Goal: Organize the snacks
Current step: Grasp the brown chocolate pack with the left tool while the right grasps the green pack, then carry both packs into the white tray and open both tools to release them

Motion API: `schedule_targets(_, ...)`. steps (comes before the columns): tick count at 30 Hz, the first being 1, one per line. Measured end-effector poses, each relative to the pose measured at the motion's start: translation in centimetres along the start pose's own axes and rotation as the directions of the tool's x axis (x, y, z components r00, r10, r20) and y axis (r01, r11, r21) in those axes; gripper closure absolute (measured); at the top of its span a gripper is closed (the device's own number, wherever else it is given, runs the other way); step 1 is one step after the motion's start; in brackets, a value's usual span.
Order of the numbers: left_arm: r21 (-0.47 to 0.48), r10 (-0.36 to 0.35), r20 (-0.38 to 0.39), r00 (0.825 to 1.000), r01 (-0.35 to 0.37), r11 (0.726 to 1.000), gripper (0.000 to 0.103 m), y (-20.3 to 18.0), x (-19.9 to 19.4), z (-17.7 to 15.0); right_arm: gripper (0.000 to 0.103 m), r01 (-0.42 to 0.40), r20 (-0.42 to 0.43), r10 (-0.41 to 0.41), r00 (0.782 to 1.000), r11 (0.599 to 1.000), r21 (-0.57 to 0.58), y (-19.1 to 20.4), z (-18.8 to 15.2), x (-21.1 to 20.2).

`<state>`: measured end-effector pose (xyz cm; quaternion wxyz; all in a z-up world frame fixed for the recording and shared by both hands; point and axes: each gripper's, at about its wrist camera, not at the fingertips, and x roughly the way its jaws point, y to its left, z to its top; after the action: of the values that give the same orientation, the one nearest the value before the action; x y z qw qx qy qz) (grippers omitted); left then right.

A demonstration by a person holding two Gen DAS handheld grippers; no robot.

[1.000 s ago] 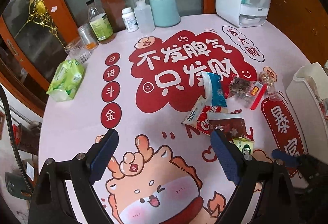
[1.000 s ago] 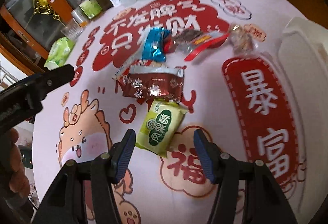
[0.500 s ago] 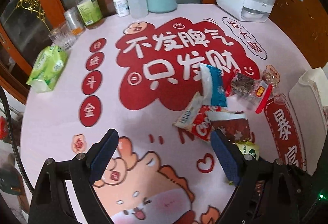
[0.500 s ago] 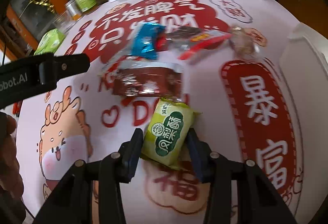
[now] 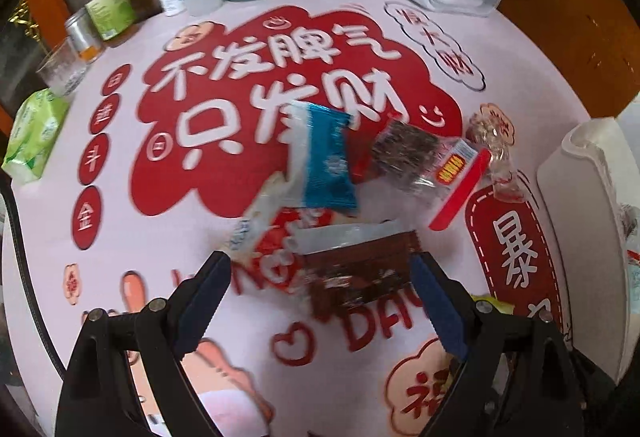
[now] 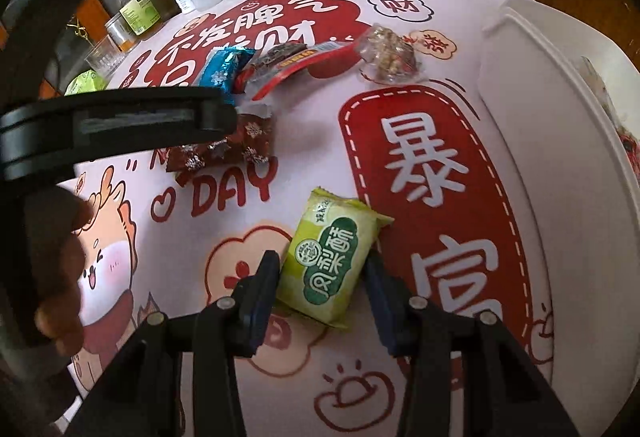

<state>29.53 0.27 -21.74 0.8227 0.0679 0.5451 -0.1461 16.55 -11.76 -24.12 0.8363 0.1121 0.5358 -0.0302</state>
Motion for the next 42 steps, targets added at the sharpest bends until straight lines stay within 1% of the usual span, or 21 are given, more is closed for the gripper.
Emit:
schedule_targets(8, 0.041, 0.103, -0.037, 0.994, -0.101, 0.994, 0.012, -3.3, 2.9, 0.4, 0.059, -0.011, 0.000, 0.011, 1.000, 1.000, 0.018, -1.8, -0.9, -0.7)
schedule_targets(11, 0.067, 0.154, -0.024, 0.988, -0.152, 0.986, 0.012, -4.3, 3.4, 0.4, 0.059, -0.015, 0.000, 0.015, 1.000, 1.000, 0.025, -2.3, -1.2, -0.9)
schedule_targets(13, 0.065, 0.159, -0.013, 0.987, -0.158, 0.985, 0.013, -4.7, 3.4, 0.4, 0.060, -0.019, 0.000, 0.019, 1.000, 0.999, 0.032, -2.8, -1.5, -1.1)
schedule_targets(15, 0.061, 0.162, 0.002, 0.987, -0.162, 0.985, 0.022, -4.9, 3.2, 0.3, 0.060, -0.023, 0.000, 0.023, 1.000, 0.999, 0.038, -3.2, -1.6, -1.2)
schedule_targets(16, 0.071, 0.168, 0.011, 0.986, -0.169, 0.983, 0.025, -5.3, 3.0, 0.2, 0.060, -0.024, 0.001, 0.024, 1.000, 0.999, 0.040, -3.3, -1.7, -1.2)
schedule_targets(17, 0.083, 0.174, 0.020, 0.984, -0.175, 0.981, 0.033, -5.6, 2.9, 0.1, 0.060, -0.026, 0.002, 0.026, 1.000, 0.999, 0.042, -3.6, -1.8, -1.3)
schedule_targets(18, 0.094, 0.183, 0.028, 0.983, -0.184, 0.978, 0.046, -5.8, 2.7, -0.1, 0.060, -0.027, 0.003, 0.027, 1.000, 0.999, 0.043, -3.8, -1.9, -1.4)
schedule_targets(19, 0.106, 0.201, 0.037, 0.979, -0.204, 0.973, 0.052, -6.1, 2.5, -0.4, 0.060, -0.029, 0.003, 0.029, 1.000, 0.999, 0.043, -3.9, -2.0, -1.4)
schedule_targets(20, 0.116, 0.225, 0.044, 0.973, -0.229, 0.967, 0.070, -6.2, 2.4, -0.6, 0.060, -0.032, 0.004, 0.031, 1.000, 0.999, 0.045, -4.0, -2.0, -1.5)
schedule_targets(21, 0.122, 0.232, 0.049, 0.972, -0.236, 0.964, 0.081, -6.3, 2.4, -0.7, 0.060, -0.034, 0.004, 0.034, 0.999, 0.998, 0.045, -4.3, -2.2, -1.5)
schedule_targets(23, 0.086, 0.185, 0.031, 0.982, -0.187, 0.979, 0.082, -5.7, 2.1, -1.3, 0.060, -0.038, 0.005, 0.038, 0.999, 0.998, 0.048, -4.6, -2.4, -1.7)
schedule_targets(26, 0.024, 0.128, 0.016, 0.992, -0.128, 0.991, 0.082, -4.6, 1.4, -1.9, 0.060, -0.048, 0.016, 0.048, 0.999, 0.998, 0.051, -5.3, -2.8, -2.5)
schedule_targets(27, 0.003, 0.103, 0.017, 0.995, -0.103, 0.995, 0.082, -4.3, 0.8, -2.1, 0.060, -0.055, 0.023, 0.054, 0.998, 0.997, 0.052, -5.4, -2.8, -2.9)
schedule_targets(30, -0.021, 0.058, 0.037, 0.998, -0.057, 0.998, 0.082, -4.1, -1.2, -2.6, 0.060, -0.080, 0.060, 0.077, 0.995, 0.996, 0.047, -5.7, -2.8, -4.4)
schedule_targets(36, -0.017, -0.003, 0.101, 0.995, 0.005, 1.000, 0.082, -5.2, -6.7, -3.3, 0.060, -0.119, 0.164, 0.114, 0.980, 0.993, 0.025, -6.2, -2.7, -8.9)
schedule_targets(40, 0.018, -0.026, 0.163, 0.986, 0.023, 1.000, 0.082, -6.9, -10.6, -3.2, 0.060, -0.112, 0.234, 0.105, 0.967, 0.994, 0.019, -6.8, -2.4, -11.6)
schedule_targets(42, 0.037, -0.038, 0.192, 0.981, 0.031, 0.999, 0.082, -8.0, -12.2, -3.1, 0.060, -0.102, 0.277, 0.090, 0.957, 0.994, 0.028, -7.7, -2.4, -13.3)
